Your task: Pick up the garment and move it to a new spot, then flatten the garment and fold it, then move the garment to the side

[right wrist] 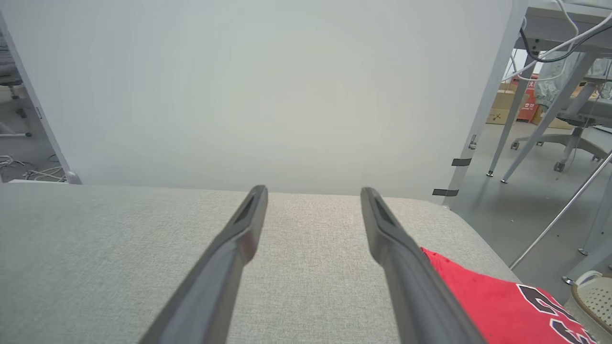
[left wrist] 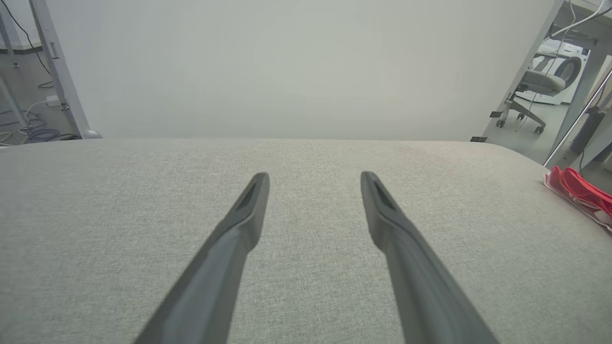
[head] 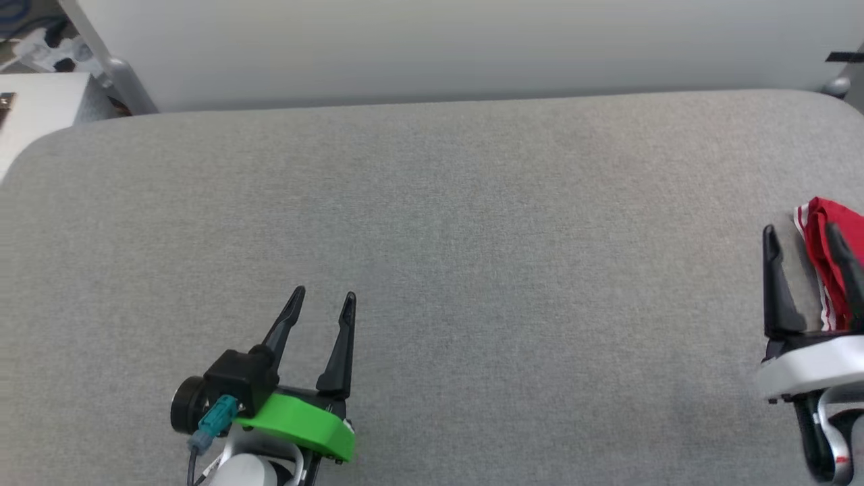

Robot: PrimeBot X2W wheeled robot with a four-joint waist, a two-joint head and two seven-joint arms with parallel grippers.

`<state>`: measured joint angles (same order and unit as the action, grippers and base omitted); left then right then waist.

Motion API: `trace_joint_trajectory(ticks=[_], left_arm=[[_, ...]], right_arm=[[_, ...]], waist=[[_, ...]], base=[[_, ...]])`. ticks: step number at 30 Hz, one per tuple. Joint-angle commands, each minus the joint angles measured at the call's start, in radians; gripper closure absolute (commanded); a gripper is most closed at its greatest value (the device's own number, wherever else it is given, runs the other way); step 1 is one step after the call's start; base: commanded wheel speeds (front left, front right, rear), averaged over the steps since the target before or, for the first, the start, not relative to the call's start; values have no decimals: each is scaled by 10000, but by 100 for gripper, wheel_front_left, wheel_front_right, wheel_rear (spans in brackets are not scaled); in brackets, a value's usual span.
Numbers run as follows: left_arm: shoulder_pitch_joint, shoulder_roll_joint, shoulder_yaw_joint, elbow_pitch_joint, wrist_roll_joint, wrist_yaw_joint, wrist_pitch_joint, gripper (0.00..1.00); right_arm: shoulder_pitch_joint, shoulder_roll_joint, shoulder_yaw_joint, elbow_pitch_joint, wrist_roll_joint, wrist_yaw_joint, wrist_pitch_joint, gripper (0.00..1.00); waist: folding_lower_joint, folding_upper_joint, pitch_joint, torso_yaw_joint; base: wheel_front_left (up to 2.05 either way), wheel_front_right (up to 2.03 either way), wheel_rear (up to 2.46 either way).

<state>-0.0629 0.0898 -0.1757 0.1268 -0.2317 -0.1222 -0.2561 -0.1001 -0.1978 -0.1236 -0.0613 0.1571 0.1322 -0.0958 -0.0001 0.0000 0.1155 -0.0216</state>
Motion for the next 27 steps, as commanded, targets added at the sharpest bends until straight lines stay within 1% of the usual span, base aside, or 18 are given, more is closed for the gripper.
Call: trace_joint_trajectory(ticks=[1,5,8,9,18,27], left_arm=[[188,-74,155,-59,14,-14,-57,0],[491,-119,343,-275,293,-32,-57,0],[711,-173,458,-415,449,-42,-57,0],[922,-243,538,-564,685,-59,-57,0],[1020,-331,650,-554,816,-77,-57,0],[966,-373,676,-587,846,-82,-57,0]], right_arm=[[242,241,58,-13,-7,-15,-261,0],[622,784,272,162,-66,-15,-768,0],[845,1008,384,347,-225,-15,-1065,0],[1072,1288,421,669,-352,-15,-1439,0],[1161,1447,642,1208,-519,-15,-1637,0],[1066,1471,674,1279,-383,-15,-1657,0]], waist=[[1,0,-686,653],[1,0,-830,758],[1,0,-894,802],[1,0,-870,861],[1,0,-854,907],[1,0,-845,871]], base=[[0,0,0],[0,0,0],[0,0,0],[0,0,0],[0,0,0],[0,0,0]])
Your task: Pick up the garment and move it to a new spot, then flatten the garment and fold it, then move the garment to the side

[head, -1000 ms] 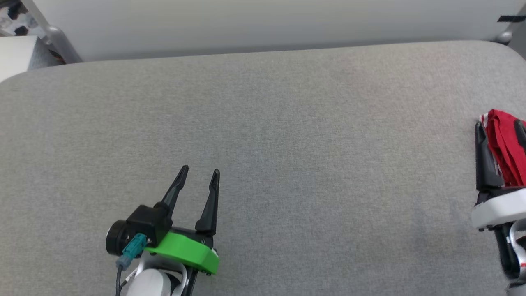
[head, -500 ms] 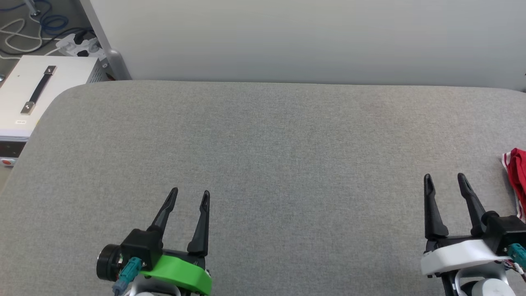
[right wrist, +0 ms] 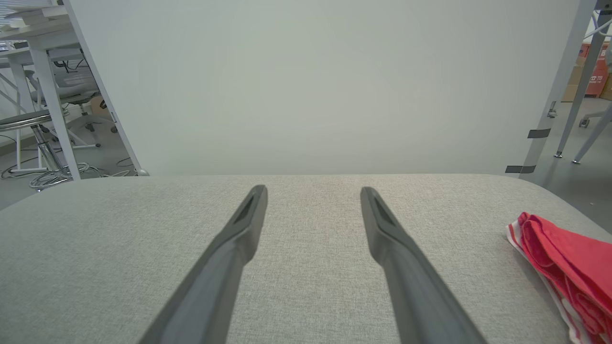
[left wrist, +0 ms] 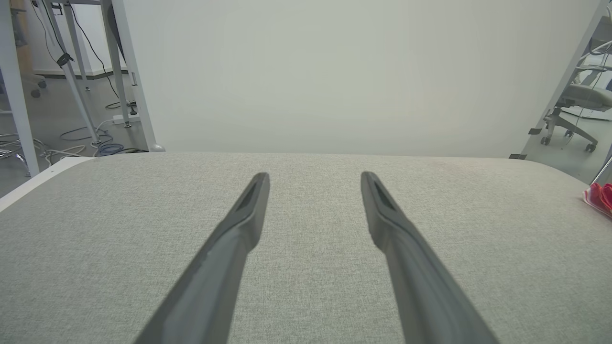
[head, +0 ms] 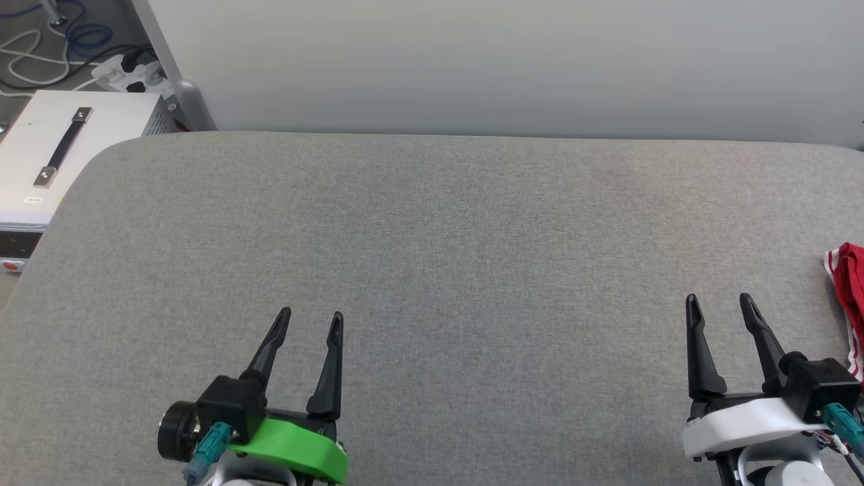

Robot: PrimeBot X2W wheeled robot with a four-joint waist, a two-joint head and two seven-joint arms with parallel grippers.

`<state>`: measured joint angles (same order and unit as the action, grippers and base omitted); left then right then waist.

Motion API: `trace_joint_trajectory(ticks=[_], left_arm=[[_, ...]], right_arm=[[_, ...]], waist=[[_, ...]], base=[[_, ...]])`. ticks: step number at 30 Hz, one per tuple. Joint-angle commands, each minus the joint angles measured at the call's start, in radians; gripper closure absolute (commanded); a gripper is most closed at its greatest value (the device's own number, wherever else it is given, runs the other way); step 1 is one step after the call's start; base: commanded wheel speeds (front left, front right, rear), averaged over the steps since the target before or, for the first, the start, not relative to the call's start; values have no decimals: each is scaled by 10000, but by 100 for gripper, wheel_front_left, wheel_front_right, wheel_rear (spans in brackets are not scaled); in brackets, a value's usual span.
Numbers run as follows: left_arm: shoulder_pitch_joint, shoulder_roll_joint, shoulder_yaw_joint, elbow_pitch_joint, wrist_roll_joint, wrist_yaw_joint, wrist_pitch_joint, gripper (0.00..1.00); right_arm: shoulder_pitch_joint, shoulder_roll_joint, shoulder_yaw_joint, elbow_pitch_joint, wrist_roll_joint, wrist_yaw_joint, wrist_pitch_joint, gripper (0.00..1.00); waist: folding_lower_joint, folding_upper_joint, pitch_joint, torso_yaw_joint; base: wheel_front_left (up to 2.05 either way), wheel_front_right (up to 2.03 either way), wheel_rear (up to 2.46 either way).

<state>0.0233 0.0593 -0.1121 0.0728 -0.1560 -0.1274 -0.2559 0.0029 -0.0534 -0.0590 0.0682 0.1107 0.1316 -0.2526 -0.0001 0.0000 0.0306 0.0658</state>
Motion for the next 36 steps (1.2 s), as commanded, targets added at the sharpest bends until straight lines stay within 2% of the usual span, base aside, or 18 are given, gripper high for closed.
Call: trace_joint_trajectory(ticks=[1,9,10,36], left_arm=[[96,-70,31,-63,91,-30,-59,0],[92,-81,-58,-107,-86,-31,-59,0],[-1,-15,-80,-98,-111,0,-2,100],[-44,-11,111,-206,177,219,453,100]], right_arm=[[25,28,35,-34,113,-9,-88,0],[4,30,80,-107,237,-9,-90,0],[-5,10,48,-61,180,0,0,100],[-11,12,121,-160,-45,0,449,100]], waist=[[1,0,7,-7],[1,0,30,-23],[1,0,31,-24],[1,0,-26,-136]], base=[[0,0,0],[0,0,0],[0,0,0],[0,0,0]])
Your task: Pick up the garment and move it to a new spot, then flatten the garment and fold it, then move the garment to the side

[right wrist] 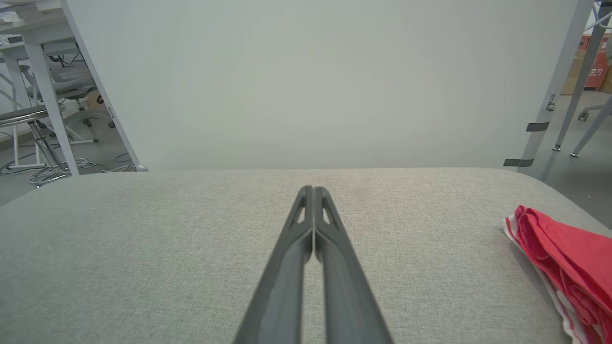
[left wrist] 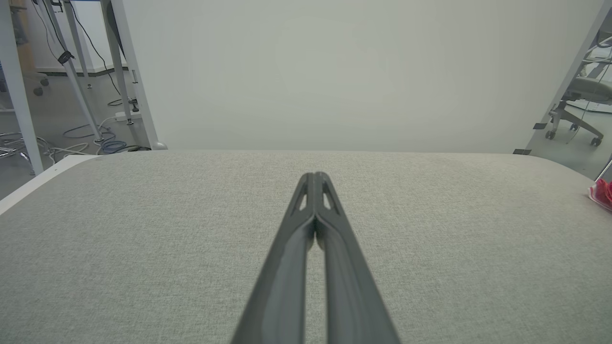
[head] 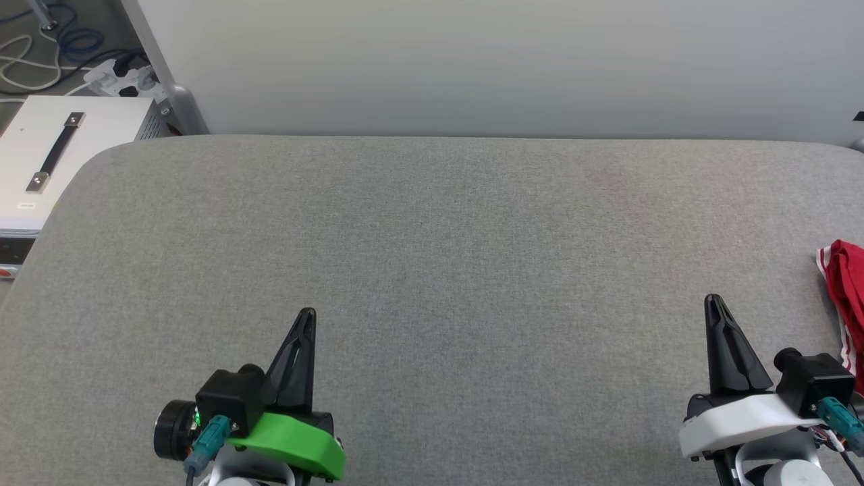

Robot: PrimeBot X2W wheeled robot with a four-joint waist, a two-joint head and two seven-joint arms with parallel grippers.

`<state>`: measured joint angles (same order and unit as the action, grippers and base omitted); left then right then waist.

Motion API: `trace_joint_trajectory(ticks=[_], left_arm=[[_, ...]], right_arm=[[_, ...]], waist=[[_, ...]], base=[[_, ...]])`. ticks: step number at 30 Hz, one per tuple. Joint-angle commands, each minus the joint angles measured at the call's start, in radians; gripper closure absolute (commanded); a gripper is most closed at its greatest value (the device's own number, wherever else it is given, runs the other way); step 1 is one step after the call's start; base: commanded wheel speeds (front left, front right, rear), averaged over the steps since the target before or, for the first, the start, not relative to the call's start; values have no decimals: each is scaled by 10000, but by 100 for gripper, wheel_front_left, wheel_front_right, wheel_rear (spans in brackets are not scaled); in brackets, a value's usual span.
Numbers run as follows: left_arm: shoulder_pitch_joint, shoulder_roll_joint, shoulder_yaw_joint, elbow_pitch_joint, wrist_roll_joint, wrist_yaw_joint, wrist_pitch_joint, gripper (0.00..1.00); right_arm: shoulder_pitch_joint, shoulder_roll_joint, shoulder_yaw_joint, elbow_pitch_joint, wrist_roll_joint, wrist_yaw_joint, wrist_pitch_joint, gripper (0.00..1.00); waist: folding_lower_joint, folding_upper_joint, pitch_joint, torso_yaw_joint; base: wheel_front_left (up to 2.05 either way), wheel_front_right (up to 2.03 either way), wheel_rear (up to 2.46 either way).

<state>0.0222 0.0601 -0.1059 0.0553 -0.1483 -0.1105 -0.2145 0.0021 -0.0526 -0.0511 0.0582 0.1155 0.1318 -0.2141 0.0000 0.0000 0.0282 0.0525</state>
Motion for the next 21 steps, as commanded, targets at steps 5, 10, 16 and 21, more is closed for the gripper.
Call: trace_joint_trajectory(ticks=[5,10,16,21], left_arm=[[-41,-22,96,-56,164,100,137,100],[-50,-26,143,-80,229,149,235,100],[-61,-31,203,-111,310,211,359,100],[-70,-34,250,-135,374,260,457,100]], right_arm=[[-3,5,64,-85,-142,-2,161,100],[-4,6,86,-109,-192,-3,257,100],[-5,7,113,-140,-254,-3,380,100],[-6,8,135,-164,-304,-4,476,100]], waist=[[0,0,-15,-27],[0,0,-28,-51],[0,0,-44,-82],[0,0,-57,-106]], base=[[0,0,0],[0,0,0],[0,0,0],[0,0,0]])
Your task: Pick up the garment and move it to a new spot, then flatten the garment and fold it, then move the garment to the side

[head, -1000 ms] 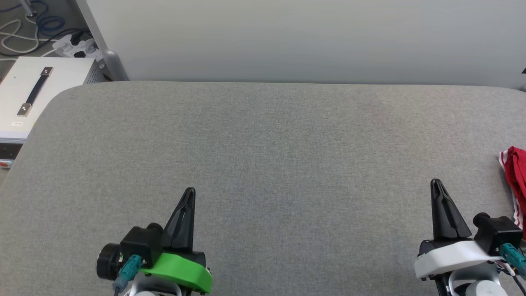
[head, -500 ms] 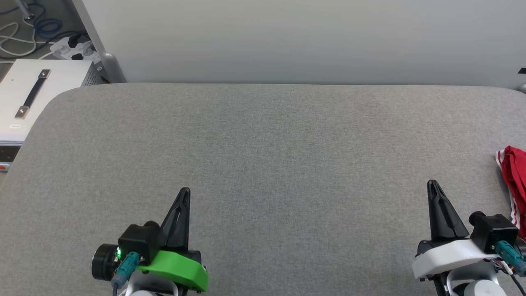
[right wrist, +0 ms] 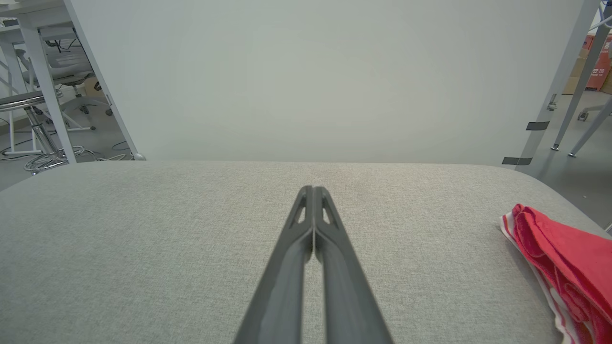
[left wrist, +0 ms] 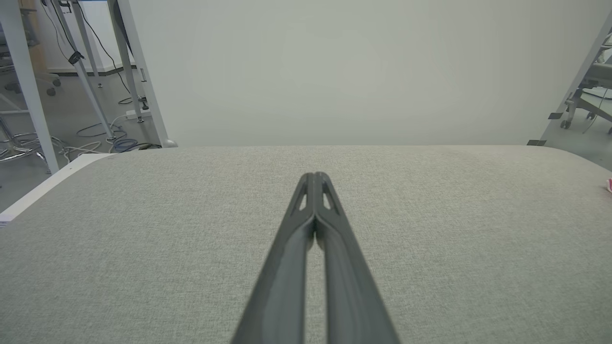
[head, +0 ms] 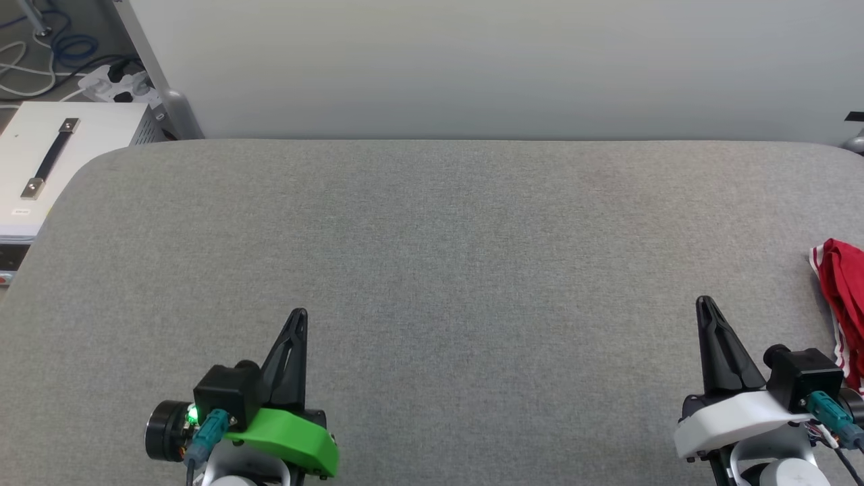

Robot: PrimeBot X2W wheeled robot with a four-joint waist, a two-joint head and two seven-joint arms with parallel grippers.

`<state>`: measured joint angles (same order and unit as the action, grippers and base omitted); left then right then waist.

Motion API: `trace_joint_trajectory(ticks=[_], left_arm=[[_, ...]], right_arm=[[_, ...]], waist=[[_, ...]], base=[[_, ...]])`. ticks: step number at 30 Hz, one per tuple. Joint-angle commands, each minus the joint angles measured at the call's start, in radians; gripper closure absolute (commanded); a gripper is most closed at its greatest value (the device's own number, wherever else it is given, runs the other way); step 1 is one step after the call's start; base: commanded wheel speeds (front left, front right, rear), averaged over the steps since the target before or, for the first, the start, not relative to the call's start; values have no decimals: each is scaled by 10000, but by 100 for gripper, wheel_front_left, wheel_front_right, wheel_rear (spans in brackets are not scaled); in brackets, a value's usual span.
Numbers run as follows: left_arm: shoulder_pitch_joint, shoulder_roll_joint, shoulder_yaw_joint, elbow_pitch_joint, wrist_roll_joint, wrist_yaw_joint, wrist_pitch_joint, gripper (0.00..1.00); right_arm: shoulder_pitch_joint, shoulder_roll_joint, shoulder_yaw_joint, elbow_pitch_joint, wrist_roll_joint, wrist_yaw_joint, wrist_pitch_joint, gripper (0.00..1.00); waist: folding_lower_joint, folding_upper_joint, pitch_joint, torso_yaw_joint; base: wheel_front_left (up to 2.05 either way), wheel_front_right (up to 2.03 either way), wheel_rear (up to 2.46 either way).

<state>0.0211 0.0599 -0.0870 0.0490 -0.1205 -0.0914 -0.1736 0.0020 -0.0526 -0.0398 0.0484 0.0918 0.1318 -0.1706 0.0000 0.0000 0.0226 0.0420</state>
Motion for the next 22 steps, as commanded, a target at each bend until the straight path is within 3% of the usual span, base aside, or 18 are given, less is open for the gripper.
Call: trace_joint_trajectory(ticks=[1,22], left_arm=[[-62,-33,70,-77,111,79,71,100],[-100,-49,273,-182,388,291,493,100]], right_arm=[[-5,8,27,-72,-77,-4,63,100],[-9,12,121,-176,-290,-6,479,100]], waist=[[0,0,-4,-7],[0,0,-60,-112]], base=[[0,0,0],[0,0,0]])
